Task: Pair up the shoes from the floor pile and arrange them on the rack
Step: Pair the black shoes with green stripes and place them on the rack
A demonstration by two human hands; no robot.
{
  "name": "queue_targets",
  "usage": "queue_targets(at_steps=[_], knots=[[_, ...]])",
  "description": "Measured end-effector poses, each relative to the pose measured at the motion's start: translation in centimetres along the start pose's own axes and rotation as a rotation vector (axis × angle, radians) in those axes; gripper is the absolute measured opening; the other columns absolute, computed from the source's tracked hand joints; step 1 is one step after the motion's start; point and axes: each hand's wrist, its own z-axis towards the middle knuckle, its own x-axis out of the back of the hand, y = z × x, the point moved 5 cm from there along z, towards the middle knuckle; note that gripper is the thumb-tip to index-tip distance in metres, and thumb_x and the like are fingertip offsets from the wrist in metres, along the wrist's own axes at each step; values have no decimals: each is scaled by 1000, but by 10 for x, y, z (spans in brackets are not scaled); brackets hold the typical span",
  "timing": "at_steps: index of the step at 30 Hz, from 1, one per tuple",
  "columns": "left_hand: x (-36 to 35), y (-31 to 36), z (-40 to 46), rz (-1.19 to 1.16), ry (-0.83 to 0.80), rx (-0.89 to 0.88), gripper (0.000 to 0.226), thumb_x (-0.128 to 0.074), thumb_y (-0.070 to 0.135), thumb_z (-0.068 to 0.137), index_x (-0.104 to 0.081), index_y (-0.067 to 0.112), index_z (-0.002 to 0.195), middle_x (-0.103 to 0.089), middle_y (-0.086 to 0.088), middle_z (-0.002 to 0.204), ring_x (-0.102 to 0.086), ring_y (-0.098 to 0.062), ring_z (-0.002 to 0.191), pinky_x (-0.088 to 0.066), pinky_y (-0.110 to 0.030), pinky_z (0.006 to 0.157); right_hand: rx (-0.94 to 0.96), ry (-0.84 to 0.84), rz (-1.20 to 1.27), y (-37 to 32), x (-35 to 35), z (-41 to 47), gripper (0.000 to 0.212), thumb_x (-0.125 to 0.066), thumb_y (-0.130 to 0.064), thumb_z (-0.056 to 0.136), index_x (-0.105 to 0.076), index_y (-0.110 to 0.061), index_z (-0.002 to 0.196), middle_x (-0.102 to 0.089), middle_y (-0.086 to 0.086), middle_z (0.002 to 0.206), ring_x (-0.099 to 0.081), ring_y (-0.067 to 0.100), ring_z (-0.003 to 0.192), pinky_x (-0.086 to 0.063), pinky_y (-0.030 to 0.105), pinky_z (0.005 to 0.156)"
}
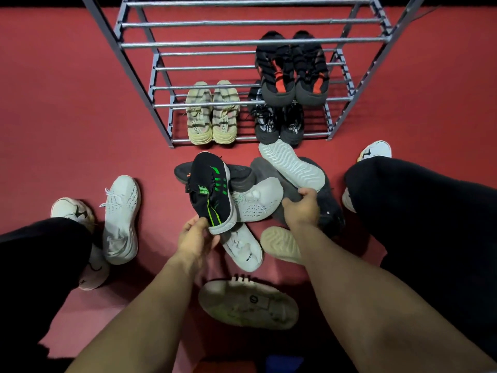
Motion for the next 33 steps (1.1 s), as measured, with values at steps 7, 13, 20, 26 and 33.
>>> queue_targets(at_steps=[7,13,20,26,33], knots=[[3,23,-17,-25,-23,-83,47,-58,17,76,-56,16,123,-59,-1,74,-57,-16,62,-49,-17,47,784,306,-424,-36,-2,-92,39,-71,-8,76,-64,-22,111,-67,0,101,-59,26,90,-51,38,81],[3,31,-31,-57,-9,-133,22,-53,12,76,-50,20,96,-44,9,42,-46,-5,36,-47,-18,46,644,-212,-866,3,-17,-83,57,-50,-2,85,-47,-24,138,-36,9,145,-45,31,120,-46,41,96],[5,23,-36,4,-5,-141,12,-54,10,77,-52,22,75,-47,1,60,-49,-13,53,-45,-17,46,304,-299,-398,18,0,-62,64,-47,-4,87,-38,-31,145,-59,10,128,-59,31,113,-44,35,94],[-2,9,-38,96,-68,-179,12,-56,11,81,-59,21,75,-46,7,49,-42,-10,48,-41,-18,46,-102,-33,-200,40,31,-7,39,-48,-15,93,-52,-9,132,-55,20,135,-54,36,123,-41,36,103],[-13,-3,-17,132,-112,-138,36,-55,10,81,-58,14,116,-58,-5,72,-54,-10,48,-49,-23,49,-539,125,-24,90,45,40,79,-58,-38,93,-19,3,148,-27,26,153,-33,42,140,-30,46,112]])
